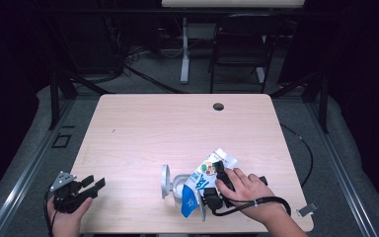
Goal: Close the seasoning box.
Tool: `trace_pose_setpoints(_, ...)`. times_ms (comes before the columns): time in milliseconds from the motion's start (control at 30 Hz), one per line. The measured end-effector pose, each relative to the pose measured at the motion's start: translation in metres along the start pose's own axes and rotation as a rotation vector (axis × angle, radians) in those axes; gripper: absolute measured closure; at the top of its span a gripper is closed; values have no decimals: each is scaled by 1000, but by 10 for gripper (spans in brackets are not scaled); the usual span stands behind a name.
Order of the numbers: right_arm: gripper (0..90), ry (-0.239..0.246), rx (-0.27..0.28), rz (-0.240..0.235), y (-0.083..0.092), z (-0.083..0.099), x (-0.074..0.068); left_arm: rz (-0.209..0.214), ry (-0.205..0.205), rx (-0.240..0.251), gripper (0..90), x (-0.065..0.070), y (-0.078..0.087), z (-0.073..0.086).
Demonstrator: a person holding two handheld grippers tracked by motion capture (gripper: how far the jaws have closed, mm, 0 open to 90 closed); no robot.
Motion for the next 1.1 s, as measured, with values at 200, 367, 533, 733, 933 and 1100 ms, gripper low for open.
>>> trace_pose_setpoints(200,873,-67,10,-22,-1,3,-1,-2,3,1,490,0,-1,0)
trace_pose_setpoints(367,872,-102,13,-34,0,6,-2,-2,3,1,490,0,-1,0)
trace_pose_setpoints(533,871,-138,18,-49,0,8,-2,-3,2,1,488,0,-1,0)
trace_pose_setpoints(733,871,-206,38,-69,-1,11,-2,-3,2,-2,489,0,0,0)
trace_pose_setpoints(933,870,-254,43,-99,0,13,-6,-4,1,1,489,0,-1,0)
trace_pose_setpoints(1100,869,-302,67,-126,-1,14,-8,-4,-1,0,488,0,-1,0)
Point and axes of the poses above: each handheld gripper's, and its own axes: y roughly backward along the jaws, z roughly out of its underside, x roughly to its right, the point moved 4 cm from there along -y, roughly forward along the jaws, and after that the axes turned 6 degrees about -y, right-handed, at the moved point
